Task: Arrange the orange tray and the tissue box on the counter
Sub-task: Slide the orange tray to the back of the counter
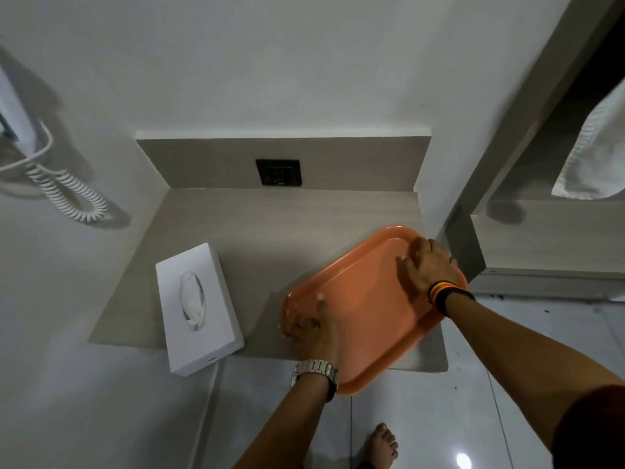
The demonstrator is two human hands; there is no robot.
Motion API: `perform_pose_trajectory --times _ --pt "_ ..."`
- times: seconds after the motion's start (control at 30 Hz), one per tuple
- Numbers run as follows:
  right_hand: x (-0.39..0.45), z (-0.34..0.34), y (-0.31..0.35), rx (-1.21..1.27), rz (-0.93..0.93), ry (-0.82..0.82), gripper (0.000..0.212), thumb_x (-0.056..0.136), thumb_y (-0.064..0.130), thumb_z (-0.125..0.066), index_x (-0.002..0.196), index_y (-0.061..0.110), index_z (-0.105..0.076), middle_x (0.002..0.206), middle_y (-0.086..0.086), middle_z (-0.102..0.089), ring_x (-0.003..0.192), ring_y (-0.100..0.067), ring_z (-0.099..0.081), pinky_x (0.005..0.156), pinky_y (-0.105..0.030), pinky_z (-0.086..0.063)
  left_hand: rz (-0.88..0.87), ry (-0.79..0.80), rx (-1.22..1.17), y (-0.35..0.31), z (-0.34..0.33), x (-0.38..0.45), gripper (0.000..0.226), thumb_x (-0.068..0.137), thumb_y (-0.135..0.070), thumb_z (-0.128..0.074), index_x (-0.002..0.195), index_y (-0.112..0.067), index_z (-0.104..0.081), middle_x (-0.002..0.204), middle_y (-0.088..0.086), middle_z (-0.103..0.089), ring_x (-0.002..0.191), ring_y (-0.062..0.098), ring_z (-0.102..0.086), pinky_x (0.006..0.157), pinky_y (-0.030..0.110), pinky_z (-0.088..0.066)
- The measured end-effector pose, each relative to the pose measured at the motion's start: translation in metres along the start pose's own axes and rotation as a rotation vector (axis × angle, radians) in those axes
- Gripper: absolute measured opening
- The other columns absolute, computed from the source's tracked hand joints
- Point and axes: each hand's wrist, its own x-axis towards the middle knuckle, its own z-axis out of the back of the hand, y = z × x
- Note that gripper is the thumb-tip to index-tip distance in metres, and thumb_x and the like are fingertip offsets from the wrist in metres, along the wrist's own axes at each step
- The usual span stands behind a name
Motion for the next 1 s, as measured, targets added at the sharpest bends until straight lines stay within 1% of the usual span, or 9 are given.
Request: perform_pose_trajectory --times 0.07,0.13,0.23,0.33,0.4,0.47,0.53,0.73,1.0 --pt "0.003 0.003 0.002 0.047 -0.018 -0.017 0.055 0.097 0.05 -0.048 0.139 0.015 -0.04 0.142 -0.018 -0.05 0.131 -0.042 -0.047 0.11 -0.06 -0.034 0.013 -0.03 -0.019 -0.005 0.003 0.008 0.114 0.072 -0.091 -0.016 0.159 -0.017 -0.017 0.166 0.013 -0.017 0.151 0.035 -0.02 0.12 0.057 -0.021" --pt "0.005 0.006 0.007 0.116 -0.039 -0.038 0.054 0.096 0.05 -0.048 0.138 0.016 -0.042 0.139 -0.018 -0.053 0.127 -0.042 -0.05 0.108 -0.06 -0.037 0.014 -0.048 -0.049 -0.01 0.01 0.017 0.121 0.064 -0.094 -0.012 0.157 -0.018 -0.025 0.163 0.014 -0.026 0.148 0.035 -0.028 0.118 0.057 -0.025" --pt "0.01 0.008 0.016 0.207 -0.053 -0.082 0.057 0.096 0.05 -0.05 0.14 0.015 -0.042 0.137 -0.019 -0.055 0.125 -0.043 -0.051 0.106 -0.061 -0.041 -0.015 -0.062 -0.081 -0.024 0.027 0.038 0.108 0.075 -0.087 -0.014 0.153 -0.017 -0.035 0.158 0.016 -0.037 0.14 0.038 -0.04 0.115 0.056 -0.031" --pt "0.018 0.008 0.03 0.296 -0.085 -0.08 0.058 0.095 0.051 -0.052 0.141 0.016 -0.042 0.136 -0.018 -0.056 0.124 -0.042 -0.053 0.104 -0.061 -0.043 -0.094 -0.099 -0.041 -0.049 0.047 0.069 0.087 0.089 -0.076 -0.016 0.149 -0.019 -0.042 0.153 0.015 -0.045 0.136 0.038 -0.045 0.113 0.05 -0.032" --pt "0.023 0.009 0.043 0.357 -0.105 -0.074 0.058 0.095 0.051 -0.053 0.14 0.018 -0.042 0.135 -0.016 -0.057 0.122 -0.041 -0.054 0.103 -0.06 -0.045 -0.106 -0.113 -0.013 -0.07 0.061 0.093 0.08 0.093 -0.071 -0.018 0.153 -0.019 -0.034 0.154 0.015 -0.043 0.136 0.04 -0.045 0.11 0.05 -0.032" --pt "0.028 0.007 0.056 0.438 -0.125 -0.072 0.056 0.095 0.05 -0.054 0.14 0.018 -0.043 0.135 -0.015 -0.057 0.121 -0.041 -0.055 0.102 -0.058 -0.046 -0.105 -0.115 0.0 -0.09 0.073 0.118 0.079 0.096 -0.068 -0.021 0.158 -0.019 -0.017 0.158 0.015 -0.037 0.138 0.041 -0.042 0.11 0.052 -0.033" --pt "0.035 0.005 0.069 0.527 -0.158 -0.076 0.056 0.095 0.047 -0.056 0.141 0.018 -0.043 0.137 -0.014 -0.057 0.121 -0.04 -0.056 0.102 -0.055 -0.047 -0.132 -0.11 0.003 -0.11 0.082 0.144 0.081 0.096 -0.066 -0.023 0.16 -0.02 -0.007 0.161 0.017 -0.032 0.141 0.042 -0.038 0.112 0.054 -0.031" --pt "0.058 -0.008 0.095 0.66 -0.248 -0.07 0.059 0.096 0.044 -0.058 0.143 0.014 -0.041 0.142 -0.017 -0.054 0.126 -0.041 -0.054 0.106 -0.055 -0.044 -0.208 -0.066 0.03 -0.154 0.09 0.212 0.085 0.094 -0.067 -0.03 0.16 -0.021 -0.004 0.159 0.017 -0.035 0.141 0.042 -0.038 0.112 0.055 -0.031" --pt "0.071 -0.022 0.099 0.772 -0.292 -0.051 0.057 0.096 0.044 -0.057 0.144 0.017 -0.041 0.142 -0.014 -0.054 0.126 -0.039 -0.054 0.105 -0.052 -0.044 -0.224 0.025 0.092 -0.145 0.093 0.247 0.087 0.091 -0.07 -0.033 0.16 -0.027 -0.001 0.164 0.012 -0.025 0.145 0.04 -0.032 0.116 0.056 -0.028"
